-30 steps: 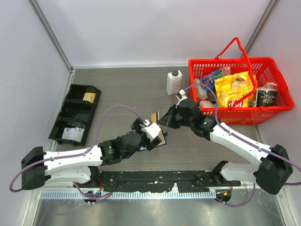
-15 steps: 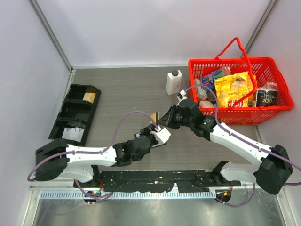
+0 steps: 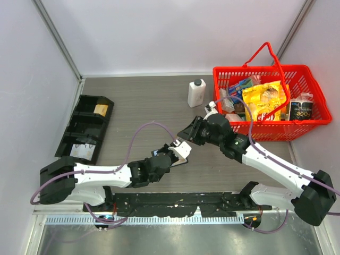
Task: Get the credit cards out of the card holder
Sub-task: Remove the credit card from the card holder, then place the credit card in the storage box.
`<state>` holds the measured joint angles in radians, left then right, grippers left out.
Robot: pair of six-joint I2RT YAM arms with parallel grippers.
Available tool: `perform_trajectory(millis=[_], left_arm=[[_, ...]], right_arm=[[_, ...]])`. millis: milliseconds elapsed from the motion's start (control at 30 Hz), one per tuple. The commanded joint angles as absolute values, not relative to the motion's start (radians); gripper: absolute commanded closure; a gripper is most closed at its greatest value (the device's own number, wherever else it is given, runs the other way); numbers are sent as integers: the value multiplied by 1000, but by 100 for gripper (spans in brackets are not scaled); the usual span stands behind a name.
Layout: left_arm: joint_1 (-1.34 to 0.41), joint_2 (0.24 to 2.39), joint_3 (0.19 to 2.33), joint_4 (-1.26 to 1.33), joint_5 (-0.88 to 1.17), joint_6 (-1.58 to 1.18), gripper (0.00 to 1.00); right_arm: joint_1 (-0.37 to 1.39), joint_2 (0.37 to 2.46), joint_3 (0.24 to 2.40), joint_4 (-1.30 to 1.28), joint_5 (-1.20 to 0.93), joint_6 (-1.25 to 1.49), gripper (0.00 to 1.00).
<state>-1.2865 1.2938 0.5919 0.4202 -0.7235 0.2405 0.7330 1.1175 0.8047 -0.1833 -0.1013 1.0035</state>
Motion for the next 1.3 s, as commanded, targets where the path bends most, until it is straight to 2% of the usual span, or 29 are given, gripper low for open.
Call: perform_trajectory(millis=[0,67,200,467,733,867,1133,1267], left_arm=[[-1264,1226,643,292,-720,74,100],[-1226,1198,644,233,-666,6,100],[-1122,1137,646,135,-553,-159,100],[-743,1023,649,3,-223,-437,100],[-333,1051,721,-40,128,-621,100],[-177,1091,755,-28,225,-681,100],[144,1210,844,-129,258,-755,100],[236,1302,903,-167,276,-778,100]], right_arm=[[732,1043,819,-66,-18,937,50],[729,1017,827,-64,-3,885,38],[726,977,838,-74,75,783,24],[727,917,854,-104,193,534,6],[724,893,859,-160,172,427,7],[726,885,853,-169,134,413,7],[727,885,885,-261,150,353,8],[727,877,893,-268,144,315,8]])
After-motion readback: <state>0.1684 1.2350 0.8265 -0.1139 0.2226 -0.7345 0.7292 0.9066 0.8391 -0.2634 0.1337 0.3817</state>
